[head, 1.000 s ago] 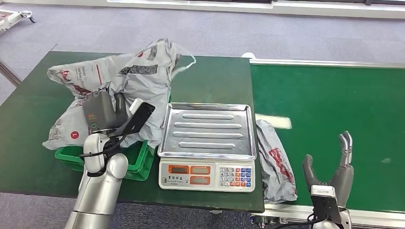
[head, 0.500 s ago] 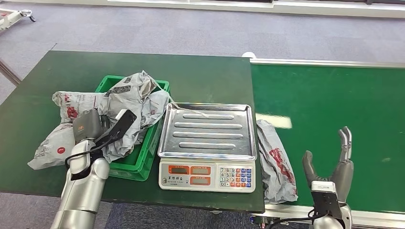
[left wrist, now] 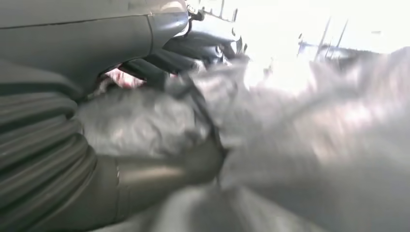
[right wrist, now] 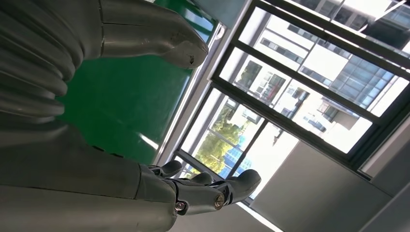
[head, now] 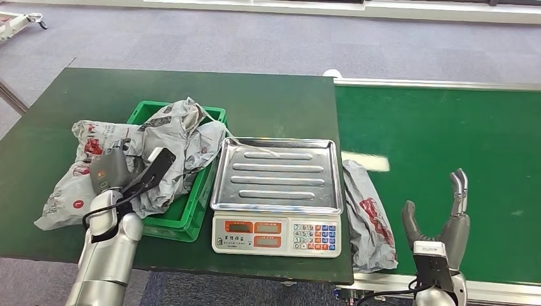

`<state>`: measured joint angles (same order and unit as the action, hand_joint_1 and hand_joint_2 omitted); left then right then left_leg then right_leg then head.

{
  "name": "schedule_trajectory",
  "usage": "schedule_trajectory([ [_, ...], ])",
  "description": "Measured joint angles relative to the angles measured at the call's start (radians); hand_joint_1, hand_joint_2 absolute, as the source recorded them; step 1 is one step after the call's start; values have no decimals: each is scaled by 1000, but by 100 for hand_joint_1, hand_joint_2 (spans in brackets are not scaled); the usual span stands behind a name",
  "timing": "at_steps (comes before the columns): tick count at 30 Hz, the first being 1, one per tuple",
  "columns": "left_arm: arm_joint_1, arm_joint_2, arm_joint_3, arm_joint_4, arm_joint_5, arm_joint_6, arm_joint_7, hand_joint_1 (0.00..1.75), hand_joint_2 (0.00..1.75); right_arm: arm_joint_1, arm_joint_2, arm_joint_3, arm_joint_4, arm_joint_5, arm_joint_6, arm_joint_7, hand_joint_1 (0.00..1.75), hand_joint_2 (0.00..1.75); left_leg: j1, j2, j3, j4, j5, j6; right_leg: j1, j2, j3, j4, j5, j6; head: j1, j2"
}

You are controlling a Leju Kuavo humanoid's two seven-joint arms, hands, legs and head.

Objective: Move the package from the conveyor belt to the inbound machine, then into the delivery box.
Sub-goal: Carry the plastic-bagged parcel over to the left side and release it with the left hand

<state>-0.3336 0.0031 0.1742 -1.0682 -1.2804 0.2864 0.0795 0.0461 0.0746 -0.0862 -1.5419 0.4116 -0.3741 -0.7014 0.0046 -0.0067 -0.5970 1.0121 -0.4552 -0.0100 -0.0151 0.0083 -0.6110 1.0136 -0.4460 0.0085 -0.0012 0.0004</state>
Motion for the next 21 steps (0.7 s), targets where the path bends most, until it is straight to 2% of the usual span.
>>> schedule_trajectory([
  [2, 0, -5, 2, -11, 44, 45, -42, 0, 0, 0, 2, -1, 0, 0, -1, 0, 0, 175, 0, 0, 0, 0, 0, 0, 0, 0, 0, 0, 0, 0, 0, 0],
  [4, 1, -13, 4, -30, 141, 86, -112, 0, 0, -1, 4, -1, 0, -1, -4, 0, 0, 175, 0, 0, 0, 0, 0, 0, 0, 0, 0, 0, 0, 0, 0, 0],
  [8, 13, -39, 5, -104, 431, 156, -306, 0, 0, 0, 4, 0, 0, -20, -25, 0, 0, 175, 0, 0, 0, 0, 0, 0, 0, -1, 0, 0, 0, 0, 0, 0],
  [12, 30, -66, 5, -187, 595, 280, -453, 0, 0, 0, 4, 5, 1, -46, -58, 0, 0, 175, 0, 0, 0, 0, 0, 0, -1, -1, 0, 0, 0, 0, 0, 0],
  [16, 40, -104, 17, -269, 638, 398, -616, 0, 0, 1, 0, 20, 2, -71, -93, 0, 0, 175, 0, -1, -1, 0, -1, 0, 0, -1, 0, 0, 0, 0, 0, 0],
  [19, 40, -150, 68, -322, 607, 410, -712, 0, 0, 1, -4, 32, 3, -80, -104, 0, 0, 175, 0, -1, 0, 0, 0, 0, 0, -2, 0, 0, 0, 0, 0, 0],
  [21, 40, -175, 99, -346, 596, 412, -731, 0, 0, 1, -6, 34, 4, -82, -107, 0, 0, 175, 0, -1, 0, 0, 0, 0, 0, -1, 0, 0, 0, 0, 0, 0],
])
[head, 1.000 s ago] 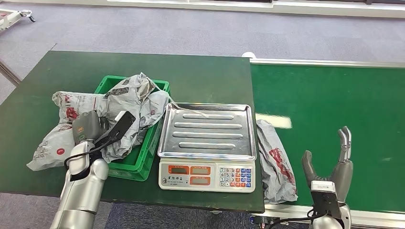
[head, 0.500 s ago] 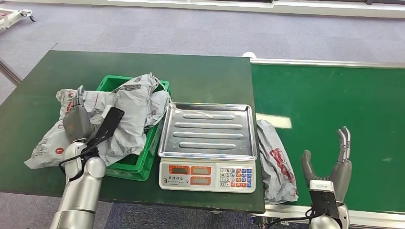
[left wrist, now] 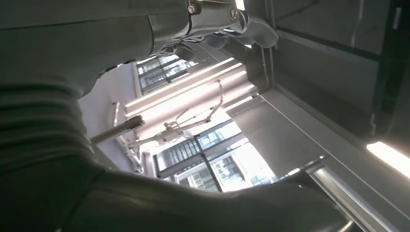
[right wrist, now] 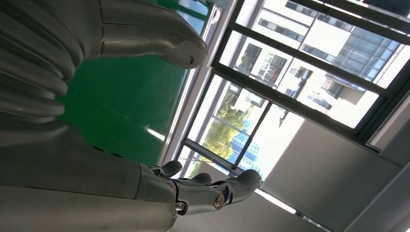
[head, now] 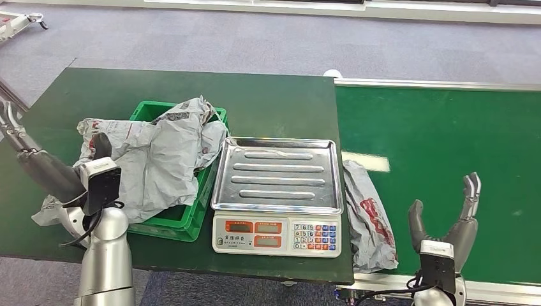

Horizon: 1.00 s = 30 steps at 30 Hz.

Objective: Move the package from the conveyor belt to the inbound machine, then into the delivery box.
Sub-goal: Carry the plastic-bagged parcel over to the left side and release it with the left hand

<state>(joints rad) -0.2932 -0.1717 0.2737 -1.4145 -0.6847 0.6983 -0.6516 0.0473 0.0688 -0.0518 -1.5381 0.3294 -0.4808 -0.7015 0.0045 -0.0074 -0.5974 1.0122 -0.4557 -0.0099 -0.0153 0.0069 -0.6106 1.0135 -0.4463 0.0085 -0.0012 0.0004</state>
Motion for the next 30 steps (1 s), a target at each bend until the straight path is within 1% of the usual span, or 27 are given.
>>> schedule_trajectory([
  [3, 0, -23, 26, -23, -3, 1, -6, 0, 0, 0, -2, 4, 2, -1, -1, 0, 0, 175, 0, 0, 0, 0, 0, 0, 0, 0, 0, 0, 0, 0, 0, 0],
  [6, 4, -33, 34, -44, 35, 1, -26, 0, 0, 1, -5, 9, 5, -3, -1, 0, 0, 175, 0, 0, 0, 0, 0, 0, 0, 0, 0, 0, 0, 0, 0, 0],
  [9, 18, -31, 2, -80, 115, 1, -45, 0, 0, 0, -8, 16, 10, -7, -2, 0, 0, 175, 0, 0, 0, 0, 0, 0, 0, 0, 0, 0, 0, 0, 0, 0],
  [13, 29, -27, -43, -110, 135, 1, -50, 0, 0, -1, -12, 22, 17, -9, -3, 0, 0, 175, 0, 0, 0, 0, 0, 0, 0, 0, 0, 0, 0, 0, 0, 0],
  [16, 32, -26, -57, -122, 142, -3, -51, 0, 131, -1, -13, 23, 21, -9, -3, 0, 0, 175, 0, 0, 0, 0, 0, 0, 0, 0, 0, 0, 0, 0, 0, 0],
  [17, 33, -23, -63, -125, 165, -22, -51, 0, 175, -2, -14, 23, 22, -12, -2, 0, 0, 175, 0, 0, 0, 0, 0, 0, 0, 0, 0, 0, 0, 0, 0, 0],
  [18, 35, -16, -78, -129, 221, -70, -51, 0, 175, -4, -16, 24, 24, -17, 0, 0, 0, 175, 0, 0, 0, 0, 0, 0, 0, 0, 0, 0, 0, 0, 0, 0],
  [19, 38, -4, -105, -131, 303, -152, -51, 0, 175, -9, -18, 26, 27, -24, 6, 0, 0, 175, 0, 0, 0, 0, 0, 0, 0, 0, 0, 0, 0, 0, 0, 0],
  [20, 41, 10, -145, -130, 397, -271, -51, 0, 175, -16, -22, 28, 32, -31, 14, 0, 0, 175, 0, 0, 0, 0, 0, 0, 0, 0, 0, 0, 0, 0, 0, 0],
  [21, 44, 22, -194, -124, 480, -411, -50, 0, 175, -26, -26, 32, 39, -36, 25, 0, 0, 175, 0, -1, 0, 0, 0, 0, 0, -1, 0, 0, 0, 0, 0, 0],
  [22, 45, 30, -242, -113, 536, -546, -50, 0, 175, -37, -30, 36, 47, -40, 35, 0, 0, 175, 0, -2, 0, 0, 0, 1, 0, -2, 1, 0, 0, 0, 0, 0],
  [23, 47, 34, -285, -97, 571, -664, -51, 0, 175, -48, -34, 41, 56, -43, 43, 0, 0, 175, 0, -2, 0, 0, 1, 1, 0, -2, 1, 0, 0, 0, 0, 0],
  [24, 48, 35, -322, -75, 595, -746, -51, 0, 175, -58, -37, 47, 65, -46, 49, 0, 0, 175, 0, -2, 0, 0, 1, 1, -1, -2, 1, 0, 0, 0, 0, 0],
  [25, 48, 36, -351, -53, 614, -794, -51, 0, 175, -64, -39, 54, 75, -51, 52, 0, 0, 175, -1, -1, 1, 0, 1, 1, -1, -1, 1, 0, 1, 0, 0, 0],
  [26, 48, 36, -375, -25, 631, -821, -50, 0, 175, -70, -43, 63, 86, -59, 54, 0, 0, 175, -1, 0, 1, 0, 0, 1, -2, 0, 1, 0, 1, 0, 0, 0],
  [30, 53, 35, -437, 93, 668, -859, -49, 0, 175, -95, -65, 103, 157, -95, 61, 1, 0, 175, -1, 0, 1, 0, 0, 1, -1, 0, 0, 0, 1, 1, 0, 0],
])
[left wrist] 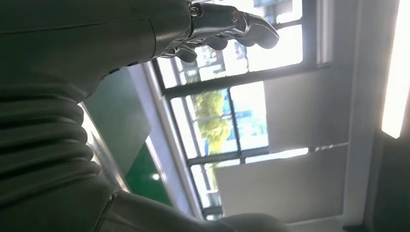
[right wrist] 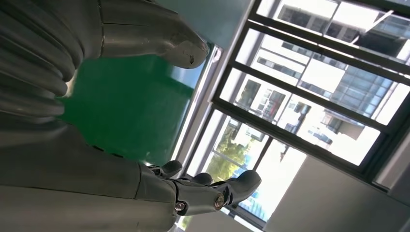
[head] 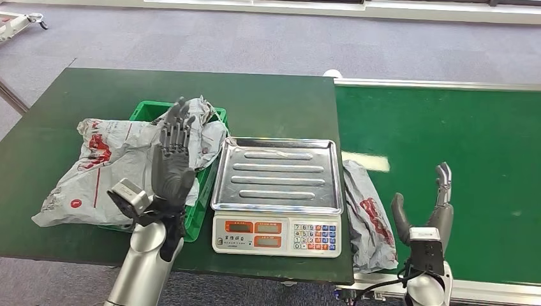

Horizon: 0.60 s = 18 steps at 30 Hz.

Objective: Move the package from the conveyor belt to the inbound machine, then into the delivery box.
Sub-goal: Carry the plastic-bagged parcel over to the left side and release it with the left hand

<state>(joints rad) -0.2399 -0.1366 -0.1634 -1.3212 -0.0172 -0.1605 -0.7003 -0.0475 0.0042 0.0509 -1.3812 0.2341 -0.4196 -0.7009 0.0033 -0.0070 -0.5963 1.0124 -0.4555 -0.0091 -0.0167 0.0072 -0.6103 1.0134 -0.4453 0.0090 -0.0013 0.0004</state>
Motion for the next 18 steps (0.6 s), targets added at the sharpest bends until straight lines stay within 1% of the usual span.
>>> schedule_trajectory([
  [5, 5, -10, -15, 122, 12, -46, 0, 0, 175, -27, -25, 50, 110, -47, -7, 0, 0, 175, 0, 0, -1, 0, 0, 0, 0, 0, 0, 0, 0, 0, 0, 0],
  [7, 7, -15, -16, 152, -2, -40, 0, 0, 175, -33, -34, 63, 141, -71, -19, 0, 0, 175, 0, -1, -1, 0, 0, 0, 0, 0, 0, 0, -1, 0, 0, 0],
  [11, 10, -18, -30, 182, -14, -9, 0, 0, 175, -40, -43, 70, 175, -96, -36, 0, 0, 175, 0, 0, -1, 0, -1, 0, 0, 0, -1, 0, -1, 0, 0, 0],
  [18, 10, -19, -44, 219, -6, -11, -1, 0, 175, -42, -46, 70, 209, -108, -39, 0, 0, 175, 0, 0, -1, 0, -1, 0, 0, 0, -1, 0, -1, 0, 0, 0],
])
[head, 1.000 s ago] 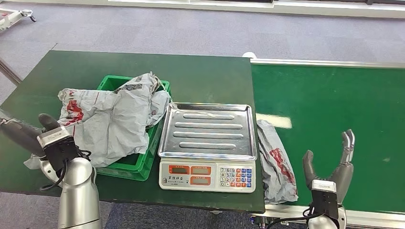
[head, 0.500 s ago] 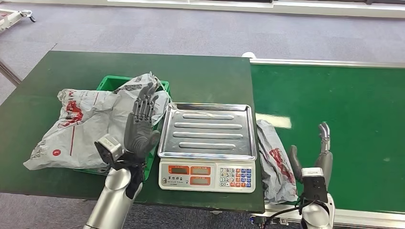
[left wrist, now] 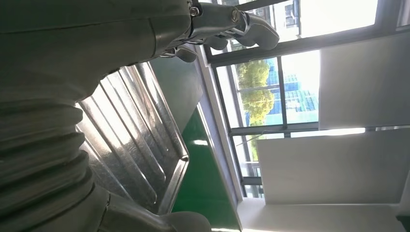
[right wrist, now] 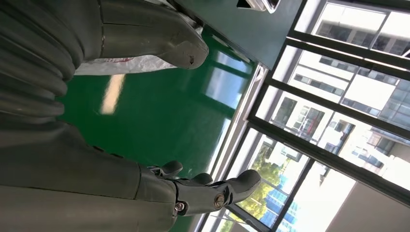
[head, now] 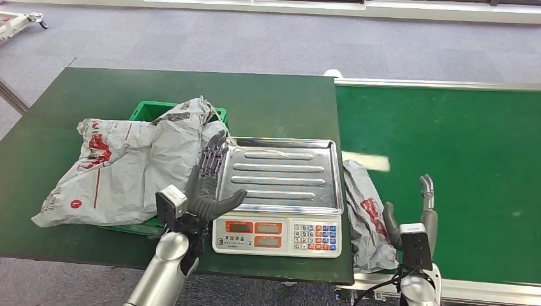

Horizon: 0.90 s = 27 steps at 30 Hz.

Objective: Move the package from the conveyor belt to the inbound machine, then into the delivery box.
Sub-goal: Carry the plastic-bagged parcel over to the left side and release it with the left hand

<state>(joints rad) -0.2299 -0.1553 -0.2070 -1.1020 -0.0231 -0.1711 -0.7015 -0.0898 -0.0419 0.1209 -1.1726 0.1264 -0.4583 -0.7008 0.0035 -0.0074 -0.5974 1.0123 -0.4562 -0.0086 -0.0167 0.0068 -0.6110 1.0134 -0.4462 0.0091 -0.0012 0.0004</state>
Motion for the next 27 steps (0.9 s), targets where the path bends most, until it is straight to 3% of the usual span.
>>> schedule_trajectory([
  [17, 14, 6, 1, 21, 2, 42, -1, 0, 175, -33, -5, 40, 52, 41, -9, -1, 0, 175, 0, 0, -1, 0, 0, 0, 0, 0, 0, 0, 0, 0, 0, 0],
  [27, 78, 66, 84, -46, 42, -84, -2, 0, 175, -130, 53, 160, 126, 92, -92, -1, 0, 175, 2, 0, 0, 0, 1, -2, 3, 0, 0, 0, -1, -2, 0, 0],
])
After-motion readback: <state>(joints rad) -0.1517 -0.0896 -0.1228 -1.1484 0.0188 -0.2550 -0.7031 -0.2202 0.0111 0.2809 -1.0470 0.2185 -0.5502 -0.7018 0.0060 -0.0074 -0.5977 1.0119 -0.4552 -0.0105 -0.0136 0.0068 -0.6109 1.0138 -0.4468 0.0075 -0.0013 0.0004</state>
